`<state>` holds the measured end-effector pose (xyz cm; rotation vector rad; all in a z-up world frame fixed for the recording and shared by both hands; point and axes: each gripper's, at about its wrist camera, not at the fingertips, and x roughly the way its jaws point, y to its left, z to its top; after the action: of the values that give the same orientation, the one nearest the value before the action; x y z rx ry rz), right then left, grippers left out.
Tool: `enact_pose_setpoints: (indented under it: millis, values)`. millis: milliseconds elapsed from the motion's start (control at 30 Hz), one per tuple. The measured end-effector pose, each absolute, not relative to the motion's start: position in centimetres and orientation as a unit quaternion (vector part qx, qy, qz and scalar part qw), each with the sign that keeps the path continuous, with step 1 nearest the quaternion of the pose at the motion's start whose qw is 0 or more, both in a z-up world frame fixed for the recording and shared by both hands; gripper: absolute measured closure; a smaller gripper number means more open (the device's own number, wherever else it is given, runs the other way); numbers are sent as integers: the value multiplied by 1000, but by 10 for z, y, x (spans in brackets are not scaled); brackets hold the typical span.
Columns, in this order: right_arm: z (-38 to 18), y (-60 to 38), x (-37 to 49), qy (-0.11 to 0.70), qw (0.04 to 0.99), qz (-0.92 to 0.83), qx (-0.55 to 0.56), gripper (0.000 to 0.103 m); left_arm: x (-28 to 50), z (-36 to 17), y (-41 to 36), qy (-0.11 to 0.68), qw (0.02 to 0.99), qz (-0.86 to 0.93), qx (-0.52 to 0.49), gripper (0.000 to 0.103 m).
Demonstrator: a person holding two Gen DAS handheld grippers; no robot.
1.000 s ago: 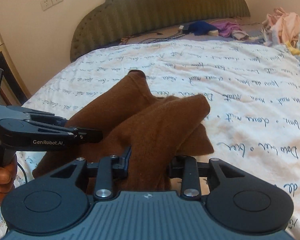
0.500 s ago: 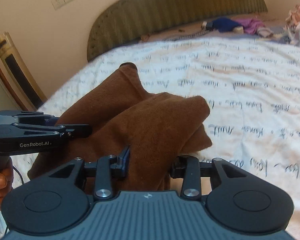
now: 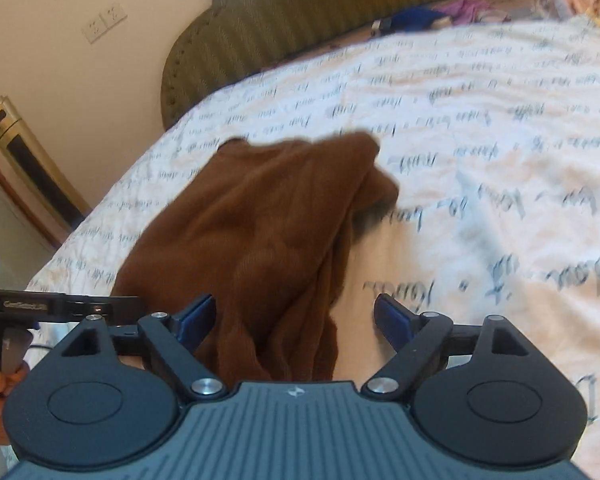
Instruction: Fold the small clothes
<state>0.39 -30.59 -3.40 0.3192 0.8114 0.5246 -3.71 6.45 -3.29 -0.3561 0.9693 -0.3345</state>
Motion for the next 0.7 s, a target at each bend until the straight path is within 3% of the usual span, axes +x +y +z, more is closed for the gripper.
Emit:
enact_pose_setpoints:
  millis: [33, 67, 200, 233, 267, 300, 333, 433, 500, 567, 633, 700]
  values:
    - [-36, -306, 3, 384, 874, 256, 152, 68, -38, -34, 67, 459, 857, -153, -175, 73]
    - [-37, -307, 5, 391, 869, 255, 165, 80, -39, -32, 68, 459, 856, -150, -183, 76]
    - [-23, -306, 3, 389, 875, 247, 150, 79, -47, -27, 66, 460, 860, -139, -171, 76]
    - [-24, -301, 3, 401, 876, 240, 120, 65, -49, -30, 65, 461, 863, -133, -158, 72]
    - [-25, -298, 4, 417, 875, 228, 96, 30, -52, -31, 66, 459, 866, -132, -150, 67]
    - [-22, -299, 2, 420, 878, 214, 84, 16, -55, -28, 68, 458, 866, -133, -148, 65]
    - [-15, -304, -5, 400, 888, 211, 80, 14, -60, -20, 72, 452, 871, -126, -147, 63]
    - [19, -315, -19, 326, 922, 199, 61, 15, -66, 20, 68, 394, 904, -126, -108, 64]
    - [36, -316, -18, 283, 931, 221, 61, 21, -53, 42, 58, 374, 912, -142, -94, 59]
    - [41, -309, 2, 277, 929, 237, 60, 60, -31, 55, 42, 351, 919, -160, -86, 42]
    - [36, -298, 25, 281, 926, 247, 55, 66, 3, 51, 27, 360, 908, -192, -102, 30]
    - [23, -290, 50, 301, 912, 268, 75, 72, 40, 37, 7, 381, 900, -186, -95, 32]
